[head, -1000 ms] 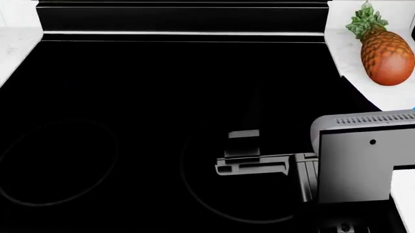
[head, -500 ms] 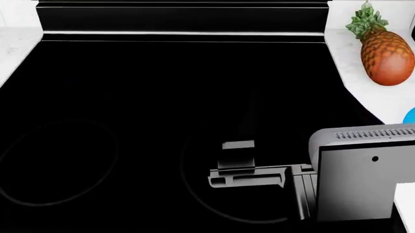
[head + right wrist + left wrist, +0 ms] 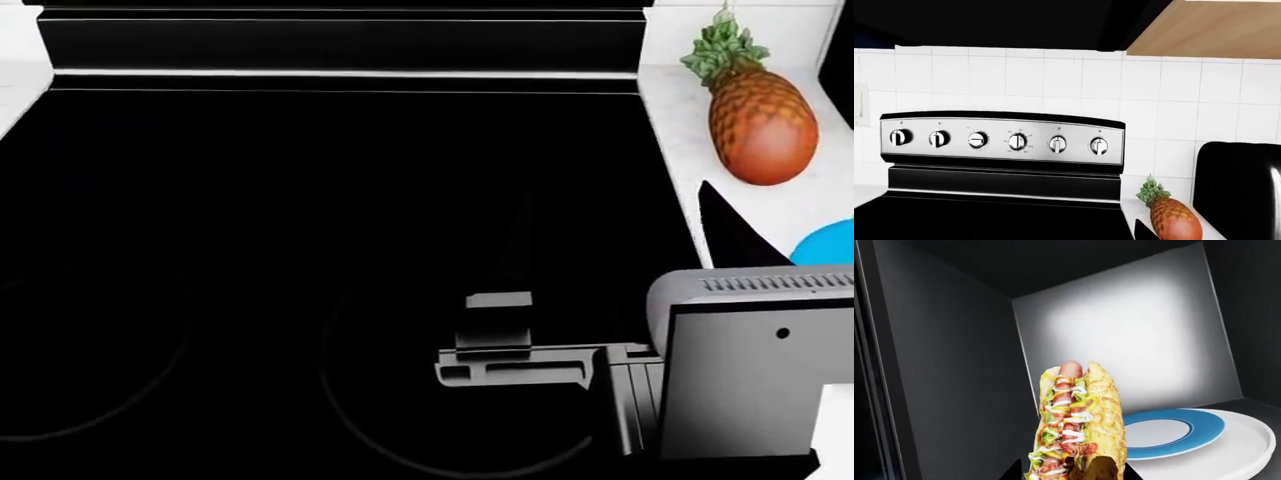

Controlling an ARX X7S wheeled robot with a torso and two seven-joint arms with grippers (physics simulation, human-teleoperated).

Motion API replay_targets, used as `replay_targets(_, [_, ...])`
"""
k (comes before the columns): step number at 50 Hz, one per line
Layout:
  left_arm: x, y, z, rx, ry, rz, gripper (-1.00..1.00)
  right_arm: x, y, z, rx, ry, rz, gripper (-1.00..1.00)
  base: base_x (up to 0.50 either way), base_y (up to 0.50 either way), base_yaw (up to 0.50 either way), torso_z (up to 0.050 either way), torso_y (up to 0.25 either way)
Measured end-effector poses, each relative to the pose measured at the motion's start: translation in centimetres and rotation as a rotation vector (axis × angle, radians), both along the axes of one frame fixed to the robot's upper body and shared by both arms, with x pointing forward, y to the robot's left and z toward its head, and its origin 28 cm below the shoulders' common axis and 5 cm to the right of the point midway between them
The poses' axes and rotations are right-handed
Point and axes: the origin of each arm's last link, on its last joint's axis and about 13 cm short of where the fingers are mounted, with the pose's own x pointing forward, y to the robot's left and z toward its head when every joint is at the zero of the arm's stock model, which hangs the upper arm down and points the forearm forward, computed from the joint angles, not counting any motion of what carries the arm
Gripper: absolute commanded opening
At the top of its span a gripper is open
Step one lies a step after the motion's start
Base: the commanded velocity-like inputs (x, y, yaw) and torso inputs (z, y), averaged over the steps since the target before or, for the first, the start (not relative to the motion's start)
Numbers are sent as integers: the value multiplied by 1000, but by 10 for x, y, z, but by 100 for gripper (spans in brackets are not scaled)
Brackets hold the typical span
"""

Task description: Pick the hot dog from the counter and place it in the microwave.

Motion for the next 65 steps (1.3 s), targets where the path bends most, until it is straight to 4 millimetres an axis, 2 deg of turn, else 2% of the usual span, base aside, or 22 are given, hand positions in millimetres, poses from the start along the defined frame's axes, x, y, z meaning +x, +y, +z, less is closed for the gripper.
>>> replay_targets(27, [-5,-3,6,25,-33,-10,-100,0,1,-1,10,-2,-7,100,451,-126,0,0,1])
replay_targets(38, [-1,-1,2,24,-17,3,-100,-2,0,-1,11,-11,-5,100,11,0,0,0,1])
replay_targets(39, [-1,-1,2,24,-15,5,100,-2,0,-1,11,-11,-5,100,0,0,0,0,0])
replay_targets(65, [-2,1,3,9,-20,2,100,-5,-1,-1,11,-14,-2,100,0,0,0,0,0])
